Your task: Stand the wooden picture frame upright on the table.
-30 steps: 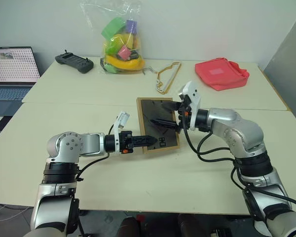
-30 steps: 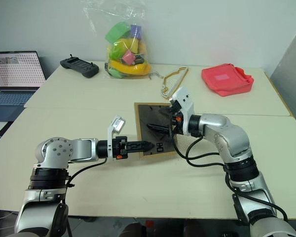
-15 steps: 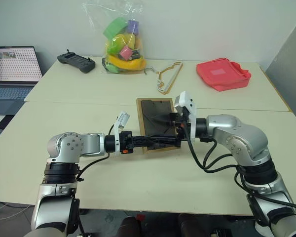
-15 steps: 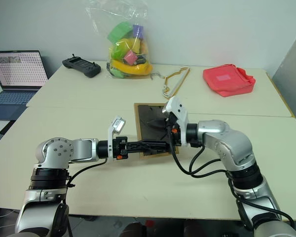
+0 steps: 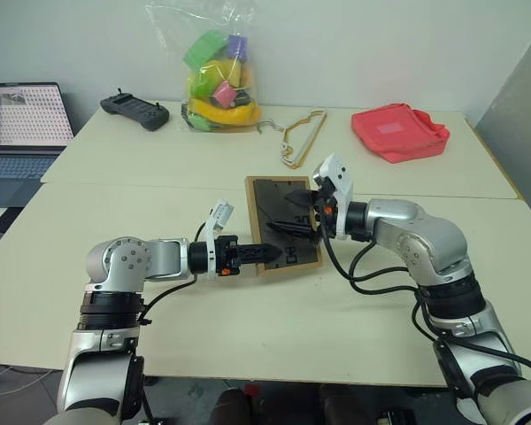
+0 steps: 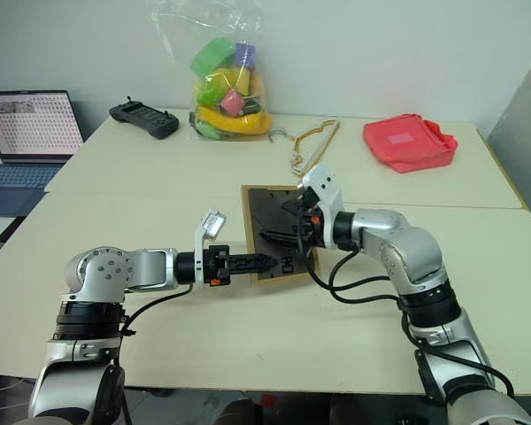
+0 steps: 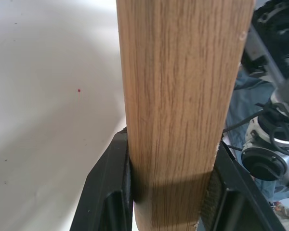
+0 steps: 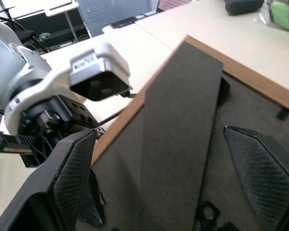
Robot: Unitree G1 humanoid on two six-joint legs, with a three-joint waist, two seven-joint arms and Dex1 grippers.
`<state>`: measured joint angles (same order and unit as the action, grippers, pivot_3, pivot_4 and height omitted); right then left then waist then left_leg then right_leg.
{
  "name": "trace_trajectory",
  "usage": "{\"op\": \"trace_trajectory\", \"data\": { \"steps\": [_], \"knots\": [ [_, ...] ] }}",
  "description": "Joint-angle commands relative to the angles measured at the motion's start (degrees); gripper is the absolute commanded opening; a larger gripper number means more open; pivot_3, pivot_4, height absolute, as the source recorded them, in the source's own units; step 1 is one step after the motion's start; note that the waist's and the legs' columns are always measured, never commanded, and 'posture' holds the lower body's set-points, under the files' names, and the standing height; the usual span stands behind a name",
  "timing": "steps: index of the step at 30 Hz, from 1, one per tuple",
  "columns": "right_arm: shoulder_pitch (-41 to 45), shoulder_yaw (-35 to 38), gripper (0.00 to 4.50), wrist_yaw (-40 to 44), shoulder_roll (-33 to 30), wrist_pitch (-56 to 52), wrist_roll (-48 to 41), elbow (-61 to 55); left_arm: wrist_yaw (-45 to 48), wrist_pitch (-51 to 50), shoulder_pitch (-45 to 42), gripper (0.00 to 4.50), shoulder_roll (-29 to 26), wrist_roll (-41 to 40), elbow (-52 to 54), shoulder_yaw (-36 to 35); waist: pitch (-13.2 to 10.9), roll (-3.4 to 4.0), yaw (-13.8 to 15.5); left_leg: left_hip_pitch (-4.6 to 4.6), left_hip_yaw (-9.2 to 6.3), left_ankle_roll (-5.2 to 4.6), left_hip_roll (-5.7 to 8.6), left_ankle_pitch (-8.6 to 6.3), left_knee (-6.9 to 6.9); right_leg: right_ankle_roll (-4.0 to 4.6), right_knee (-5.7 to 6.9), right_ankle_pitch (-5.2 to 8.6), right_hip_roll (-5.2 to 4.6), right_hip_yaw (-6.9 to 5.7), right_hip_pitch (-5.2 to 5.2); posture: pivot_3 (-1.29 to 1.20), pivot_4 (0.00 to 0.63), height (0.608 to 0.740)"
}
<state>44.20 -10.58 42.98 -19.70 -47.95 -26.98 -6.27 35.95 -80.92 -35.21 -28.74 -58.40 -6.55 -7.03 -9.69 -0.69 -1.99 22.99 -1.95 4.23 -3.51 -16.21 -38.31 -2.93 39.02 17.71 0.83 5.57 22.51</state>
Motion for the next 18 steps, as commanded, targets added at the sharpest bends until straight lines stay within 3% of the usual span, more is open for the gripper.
{"op": "trace_trajectory", "data": {
  "steps": [1,18],
  "knots": [
    [1.14,0.63,4.46,5.31,-0.03,-1.24,-5.53,-5.48,1.59,0.40,-1.14,1.28,-0.10,-0.50,2.45,-1.11,0.00,0.00,0.01,0.00,0.00,0.00,0.00,0.00,0.01,0.00,0.00,0.00,0.00,0.00,0.00,0.00,0.150,0.740],
    [-4.18,7.40,4.46,11.29,-10.82,-6.87,-12.64,-8.35,1.92,-2.33,-0.10,1.28,-1.09,-2.02,3.66,-3.09,0.00,-0.01,0.10,0.00,0.01,-0.11,0.01,-0.06,0.04,0.00,-0.01,0.00,0.00,0.00,0.01,0.00,0.150,0.740]
  ]
}}
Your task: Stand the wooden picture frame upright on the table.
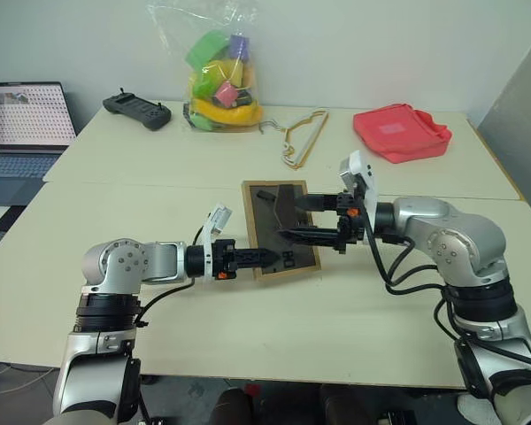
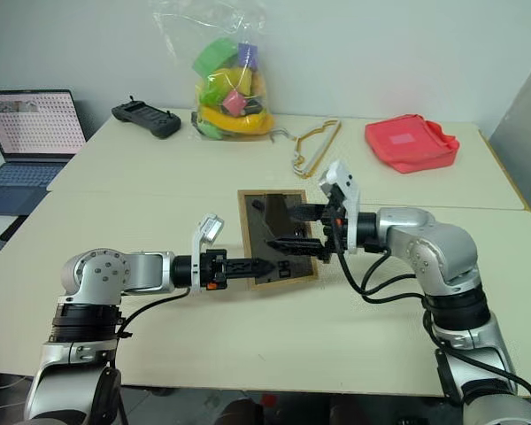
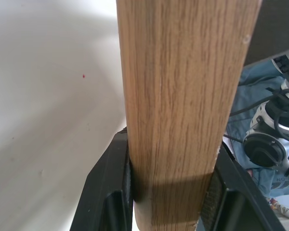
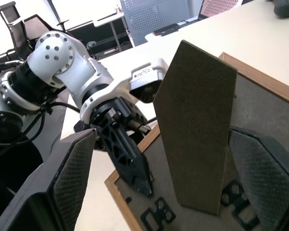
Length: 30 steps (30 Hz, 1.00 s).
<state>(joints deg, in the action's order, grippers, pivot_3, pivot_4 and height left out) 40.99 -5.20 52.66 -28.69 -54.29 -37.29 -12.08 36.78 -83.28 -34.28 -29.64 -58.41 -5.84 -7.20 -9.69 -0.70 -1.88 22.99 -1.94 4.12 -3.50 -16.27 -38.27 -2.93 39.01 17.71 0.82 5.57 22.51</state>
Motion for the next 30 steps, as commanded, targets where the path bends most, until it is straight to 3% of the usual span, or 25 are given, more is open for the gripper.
{"op": "trace_trajectory", "data": {
  "steps": [1,6,7,10,13,17,23,30],
  "knots": [
    [-1.32,2.42,4.46,1.63,-2.39,-0.60,-2.55,-2.58,1.09,-0.15,-1.10,1.28,-0.12,-2.03,2.87,-3.05,0.00,0.00,-0.02,0.00,0.00,0.00,0.00,0.00,0.00,0.00,0.00,0.00,0.00,0.01,0.00,0.00,0.150,0.740],
    [-4.68,5.26,4.46,1.85,-6.94,3.84,-0.14,-0.93,0.61,-3.27,-1.84,1.28,0.82,-3.67,1.47,-5.46,-0.01,-0.01,-0.01,0.00,0.01,0.00,0.01,0.00,0.00,0.00,0.00,0.00,0.00,0.01,-0.01,0.00,0.150,0.740],
    [-6.00,5.25,4.46,1.61,-7.94,9.88,3.71,0.05,0.89,-4.21,-1.78,1.28,0.75,-4.20,1.28,-5.94,-0.01,-0.02,0.00,0.00,0.01,0.00,0.00,0.00,0.00,0.00,0.00,0.00,0.00,0.01,-0.01,0.00,0.150,0.740],
    [-10.47,0.00,4.46,0.57,-12.64,44.18,24.00,7.36,0.55,-8.52,-2.94,1.28,1.19,-6.32,-2.24,-8.29,-0.02,-0.04,0.12,0.00,0.03,-0.01,0.02,-0.01,-0.01,-0.01,-0.03,0.01,0.00,0.00,-0.01,0.00,0.150,0.740],
    [-10.24,-3.49,4.46,-9.45,-15.12,79.57,41.99,21.39,-0.17,-9.22,-4.94,1.28,-0.29,-12.09,-7.74,-7.66,-0.09,-0.13,-0.14,-0.02,0.13,-0.02,0.05,-0.01,-0.03,-0.04,-0.05,0.02,-0.01,0.08,-0.03,0.00,0.150,0.740],
    [-3.89,-4.79,4.46,-24.28,-13.36,108.12,57.80,34.11,-0.85,-9.22,-6.92,1.28,-3.62,-21.23,-10.27,-3.74,-0.15,-0.20,-0.99,-0.04,0.21,0.12,-0.01,0.06,-0.04,-0.03,0.06,0.01,0.00,0.16,0.07,0.00,0.150,0.740],
    [5.59,-5.00,4.46,-43.40,-9.13,122.86,74.53,43.49,-3.99,-9.22,-6.60,1.28,-6.08,-30.40,-8.86,1.41,-0.16,-0.19,-1.74,-0.10,0.26,0.52,-0.06,0.29,0.07,-0.01,0.18,0.00,-0.02,0.25,0.16,0.00,0.150,0.740],
    [8.64,-6.46,4.46,-54.28,-7.59,129.00,85.42,42.57,-8.30,-9.22,-4.73,1.28,-6.51,-36.98,-7.84,3.02,-0.16,-0.19,-1.37,-0.11,0.19,0.64,0.00,0.37,-0.06,0.00,0.44,0.00,-0.07,0.23,0.18,0.00,0.150,0.740]
  ]
}}
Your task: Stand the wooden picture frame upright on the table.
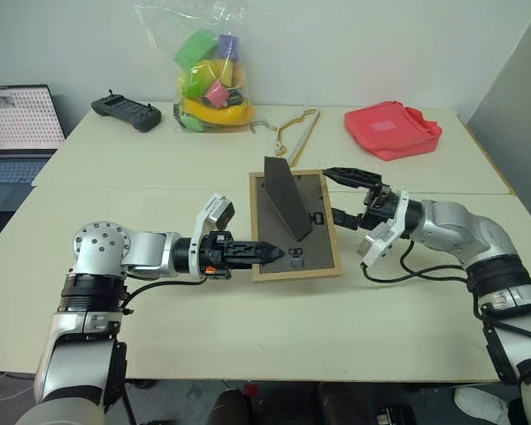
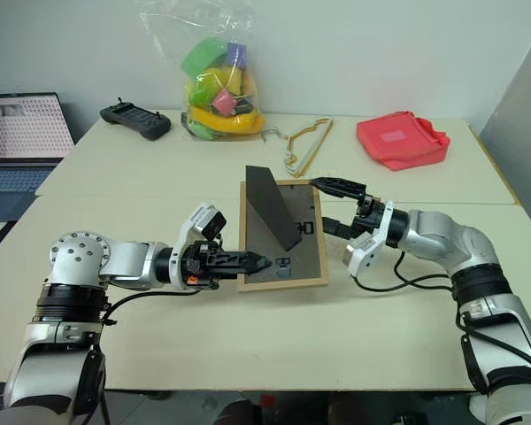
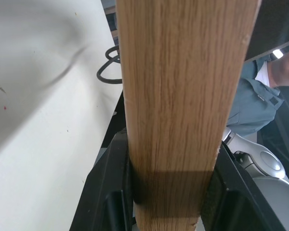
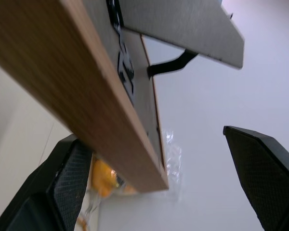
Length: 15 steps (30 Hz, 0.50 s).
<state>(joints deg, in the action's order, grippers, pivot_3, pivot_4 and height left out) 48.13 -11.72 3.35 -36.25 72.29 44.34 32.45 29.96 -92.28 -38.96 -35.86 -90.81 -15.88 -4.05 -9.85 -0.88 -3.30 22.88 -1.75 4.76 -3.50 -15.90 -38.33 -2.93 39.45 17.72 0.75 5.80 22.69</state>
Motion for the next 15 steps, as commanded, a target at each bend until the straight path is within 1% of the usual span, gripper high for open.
{"op": "trace_trajectory", "data": {
  "steps": [1,3,5,7,8,10,11,13,15],
  "knots": [
    [1.59,-0.27,4.46,-5.91,-0.08,2.56,4.86,-2.12,-2.14,-0.22,0.11,1.28,-0.11,-5.28,2.29,-0.16,0.00,0.00,0.06,0.00,-0.02,0.00,0.01,0.00,-0.07,0.00,0.06,0.00,0.00,-0.01,0.00,0.00,0.150,0.740],
    [1.91,-1.60,4.46,-6.35,-0.19,3.40,5.33,-1.45,-3.28,-0.02,0.71,1.28,0.05,-6.66,2.82,0.00,0.00,0.00,0.04,0.01,-0.05,-0.01,0.04,0.00,-0.26,0.00,0.22,0.00,0.00,0.00,-0.01,0.00,0.150,0.740],
    [2.29,-2.79,4.10,-6.42,-0.46,4.43,5.27,-0.63,-3.98,0.15,1.64,1.28,-0.01,-7.31,3.54,0.29,0.00,0.00,-0.01,0.00,-0.05,-0.02,0.05,-0.01,-0.41,0.01,0.40,0.01,0.01,0.03,-0.02,0.00,0.150,0.740],
    [2.43,-3.10,3.86,-7.03,-0.83,4.62,5.37,-0.56,-4.60,0.53,2.19,1.28,-0.07,-8.37,4.11,0.57,0.00,0.00,-0.03,-0.02,-0.06,-0.03,0.06,-0.01,-0.44,0.01,0.47,0.01,0.02,0.03,-0.02,0.00,0.150,0.740],
    [2.53,-3.22,3.52,-7.34,-0.99,4.68,5.61,-0.67,-4.83,0.75,2.38,1.28,-0.17,-8.79,4.51,0.71,0.00,0.00,-0.02,-0.02,-0.07,-0.03,0.06,-0.01,-0.44,0.01,0.48,0.01,0.02,0.03,-0.04,0.00,0.150,0.740],
    [2.57,-3.31,3.12,-7.85,-1.26,4.83,5.72,-0.79,-5.43,1.32,2.71,1.28,-0.38,-9.60,5.23,1.16,0.00,0.00,-0.01,-0.01,-0.09,-0.03,0.07,-0.01,-0.45,0.01,0.47,0.01,0.02,0.01,-0.04,0.00,0.150,0.740],
    [2.60,-3.37,2.81,-8.03,-1.37,4.88,5.59,-0.76,-5.59,1.55,2.85,1.28,-0.44,-9.81,5.57,1.32,0.00,0.00,-0.01,-0.01,-0.09,-0.03,0.07,-0.01,-0.45,0.01,0.47,0.01,0.02,0.02,-0.04,0.00,0.150,0.740],
    [2.57,-3.39,2.39,-8.34,-1.69,5.04,5.32,-0.86,-6.05,2.11,3.18,1.28,-0.49,-10.28,6.03,1.57,0.00,0.00,-0.02,-0.01,-0.10,-0.03,0.06,-0.01,-0.45,0.02,0.47,0.01,0.02,0.01,-0.04,0.00,0.150,0.740],
    [2.55,-3.50,1.86,-8.50,-2.13,5.29,5.14,-0.85,-6.45,2.71,3.61,1.28,-0.58,-10.49,6.62,1.78,0.00,0.00,-0.04,-0.02,-0.10,-0.03,0.06,-0.01,-0.45,0.02,0.48,0.01,0.02,0.01,-0.04,0.00,0.150,0.740]
  ]
}}
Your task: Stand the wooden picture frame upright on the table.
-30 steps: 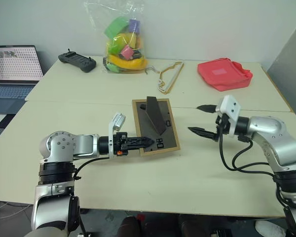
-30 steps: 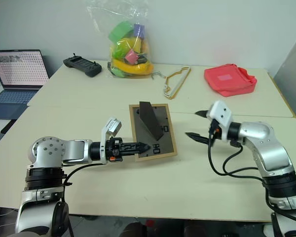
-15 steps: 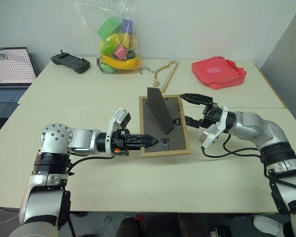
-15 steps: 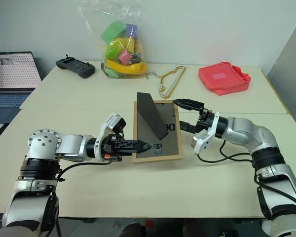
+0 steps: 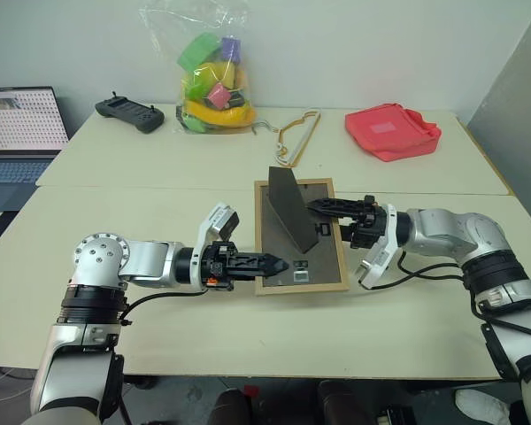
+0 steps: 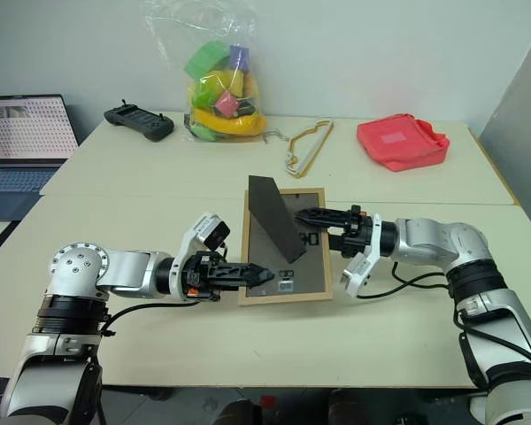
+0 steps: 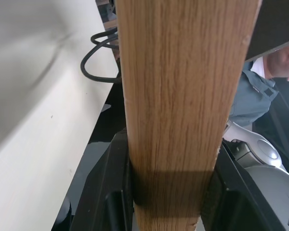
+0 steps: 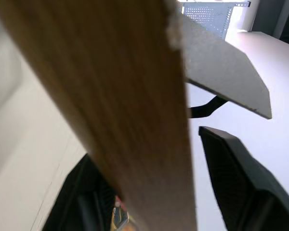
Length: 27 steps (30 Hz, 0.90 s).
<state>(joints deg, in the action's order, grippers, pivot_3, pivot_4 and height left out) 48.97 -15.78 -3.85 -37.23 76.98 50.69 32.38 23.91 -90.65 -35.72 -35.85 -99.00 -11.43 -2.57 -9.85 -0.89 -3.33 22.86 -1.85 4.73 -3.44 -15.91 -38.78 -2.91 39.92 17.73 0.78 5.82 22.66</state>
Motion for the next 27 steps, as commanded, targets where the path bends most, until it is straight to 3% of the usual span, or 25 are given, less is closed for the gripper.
{"op": "trace_trajectory", "data": {
  "steps": [1,4,8,12,16,19,23,27],
  "knots": [
    [1.70,0.58,1.61,-1.41,-1.34,0.69,-1.21,-0.82,-0.55,1.31,0.56,1.28,-0.67,-2.49,2.41,0.40,0.00,0.00,-0.02,0.00,0.00,0.00,0.00,0.00,0.00,0.00,0.00,0.00,0.00,0.00,0.00,0.00,0.150,0.740],
    [1.77,0.64,1.52,-1.44,-1.93,1.04,-1.76,-0.57,-0.87,2.11,1.65,1.28,-1.00,-3.41,4.03,0.81,0.00,0.00,-0.02,0.00,-0.01,0.00,0.00,0.00,0.00,0.00,0.00,0.00,0.01,0.00,0.00,0.00,0.150,0.740],
    [2.27,-0.38,1.32,0.21,-1.78,0.81,-5.33,1.19,-2.31,5.07,2.00,2.45,-0.76,-3.10,2.99,-0.21,0.00,0.00,0.02,0.00,-0.02,0.00,0.00,0.00,0.00,0.01,0.00,0.00,0.00,-0.01,-0.01,0.00,0.150,0.740],
    [1.69,-4.08,1.32,9.91,-1.06,-4.39,-19.99,4.39,-3.02,11.07,0.50,3.27,-2.40,3.83,0.04,-4.69,0.00,-0.01,-0.04,-0.02,-0.01,-0.01,0.00,0.00,-0.01,0.01,0.00,0.00,0.00,-0.01,-0.04,0.00,0.150,0.740],
    [-3.26,-5.38,1.32,34.31,2.04,-28.93,-50.51,-2.71,-0.37,20.23,2.24,4.11,-6.36,17.83,8.78,-6.60,-0.01,-0.01,-0.25,-0.02,-0.05,-0.01,-0.09,0.00,0.01,0.03,-0.04,0.01,0.01,-0.07,-0.09,0.00,0.150,0.740],
    [-6.49,-3.59,1.32,49.29,3.27,-51.83,-66.93,-11.96,-1.10,25.74,4.54,4.50,-7.12,24.59,17.41,-7.52,-0.03,0.03,-0.06,0.02,-0.28,-0.01,-0.15,0.00,0.03,0.06,-0.03,0.02,-0.10,-0.12,-0.11,0.00,0.150,0.740],
    [-6.04,1.87,1.32,53.11,6.21,-85.88,-85.63,-18.03,-0.14,32.77,10.21,4.50,-8.52,35.13,33.08,-5.51,-0.06,0.06,0.33,0.05,-0.49,-0.01,-0.09,-0.01,0.03,0.06,-0.05,0.03,-0.16,-0.23,-0.16,0.00,0.150,0.740],
    [-4.22,5.88,1.32,53.86,9.44,-99.07,-88.96,-14.19,-0.23,38.55,14.92,4.50,-6.12,41.12,39.88,-5.07,-0.06,0.07,0.72,0.02,-0.35,-0.19,-0.07,-0.11,0.03,0.12,-0.05,0.06,-0.04,-0.32,-0.21,0.00,0.150,0.740]
  ]
}}
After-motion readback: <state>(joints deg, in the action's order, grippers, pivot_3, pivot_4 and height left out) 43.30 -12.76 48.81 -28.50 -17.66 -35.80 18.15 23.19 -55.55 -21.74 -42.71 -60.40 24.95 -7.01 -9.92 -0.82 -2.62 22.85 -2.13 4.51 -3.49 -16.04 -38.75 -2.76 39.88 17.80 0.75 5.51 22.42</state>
